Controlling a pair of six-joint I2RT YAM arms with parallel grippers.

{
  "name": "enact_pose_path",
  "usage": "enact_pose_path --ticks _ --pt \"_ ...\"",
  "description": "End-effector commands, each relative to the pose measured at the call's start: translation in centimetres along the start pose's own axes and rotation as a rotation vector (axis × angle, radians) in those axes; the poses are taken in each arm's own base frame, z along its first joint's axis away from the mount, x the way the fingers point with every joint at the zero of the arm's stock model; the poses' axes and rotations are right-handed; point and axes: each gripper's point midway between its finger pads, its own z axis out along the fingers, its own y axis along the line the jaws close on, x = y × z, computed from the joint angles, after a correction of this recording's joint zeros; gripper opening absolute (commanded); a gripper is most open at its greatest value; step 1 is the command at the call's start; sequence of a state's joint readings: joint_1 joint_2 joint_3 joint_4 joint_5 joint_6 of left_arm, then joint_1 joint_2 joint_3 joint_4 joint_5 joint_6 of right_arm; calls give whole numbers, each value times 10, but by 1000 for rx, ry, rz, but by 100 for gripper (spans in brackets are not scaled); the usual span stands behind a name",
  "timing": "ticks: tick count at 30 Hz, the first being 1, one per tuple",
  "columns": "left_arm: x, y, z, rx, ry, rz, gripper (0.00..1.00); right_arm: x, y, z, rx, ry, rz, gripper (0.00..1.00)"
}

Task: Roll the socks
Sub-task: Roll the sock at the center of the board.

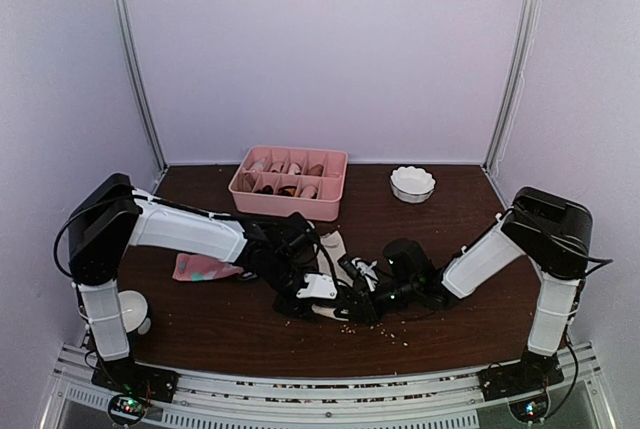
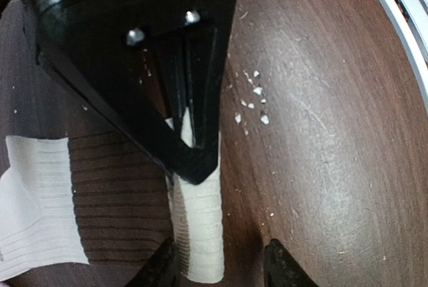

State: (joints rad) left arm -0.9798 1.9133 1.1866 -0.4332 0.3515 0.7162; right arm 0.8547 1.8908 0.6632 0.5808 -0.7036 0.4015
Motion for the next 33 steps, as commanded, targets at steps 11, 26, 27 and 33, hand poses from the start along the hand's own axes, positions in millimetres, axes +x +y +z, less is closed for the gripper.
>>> enact_pose_path --ticks 11,26,27,33 --pt "6 -3 16 93 28 -64 11 33 -25 -3 101 95 86 0" --pt "36 -40 8 370 61 -282 0 -10 -17 -48 236 -161 -168 36" --pt "36 -42 7 379 61 -287 0 -12 -19 -52 261 -174 -183 36" --pt "32 -47 4 439 74 -325 0 -43 -26 -112 514 -397 -291 99"
